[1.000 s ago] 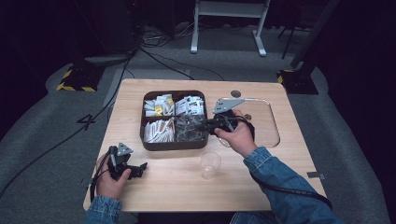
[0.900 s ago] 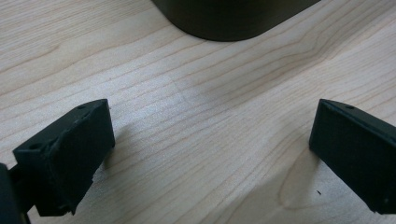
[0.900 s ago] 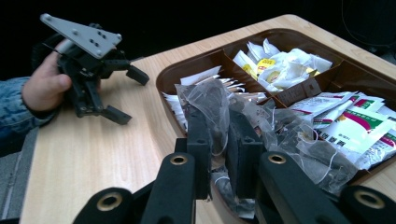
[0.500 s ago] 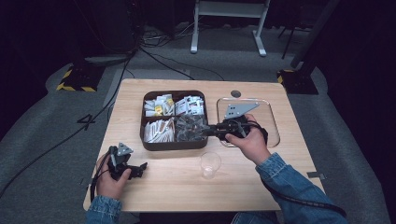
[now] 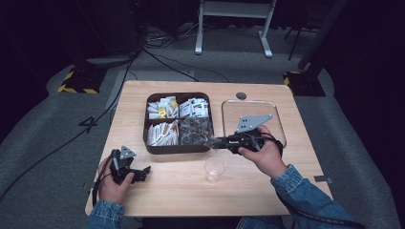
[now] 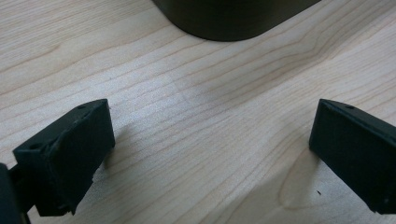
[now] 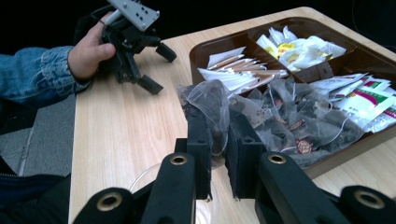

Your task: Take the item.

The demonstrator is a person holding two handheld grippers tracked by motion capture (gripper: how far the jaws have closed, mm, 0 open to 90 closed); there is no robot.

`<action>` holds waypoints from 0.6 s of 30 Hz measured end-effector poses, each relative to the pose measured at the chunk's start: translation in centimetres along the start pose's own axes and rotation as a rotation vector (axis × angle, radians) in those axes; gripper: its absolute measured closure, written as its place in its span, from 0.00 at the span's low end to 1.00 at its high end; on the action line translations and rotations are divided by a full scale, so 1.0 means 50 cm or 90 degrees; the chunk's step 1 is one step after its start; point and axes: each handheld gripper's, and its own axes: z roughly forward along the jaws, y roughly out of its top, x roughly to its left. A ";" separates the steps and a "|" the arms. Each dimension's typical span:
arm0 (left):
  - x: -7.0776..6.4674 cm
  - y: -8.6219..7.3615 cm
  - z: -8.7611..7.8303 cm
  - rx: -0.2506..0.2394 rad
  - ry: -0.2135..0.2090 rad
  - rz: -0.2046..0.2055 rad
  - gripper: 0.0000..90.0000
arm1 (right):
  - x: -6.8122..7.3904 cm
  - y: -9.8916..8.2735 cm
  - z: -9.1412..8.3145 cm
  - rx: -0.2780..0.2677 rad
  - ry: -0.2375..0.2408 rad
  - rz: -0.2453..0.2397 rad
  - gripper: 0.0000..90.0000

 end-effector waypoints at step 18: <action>0.000 0.000 0.000 0.000 0.000 0.000 0.01 | 0.035 -0.057 0.024 0.080 0.023 -0.012 0.90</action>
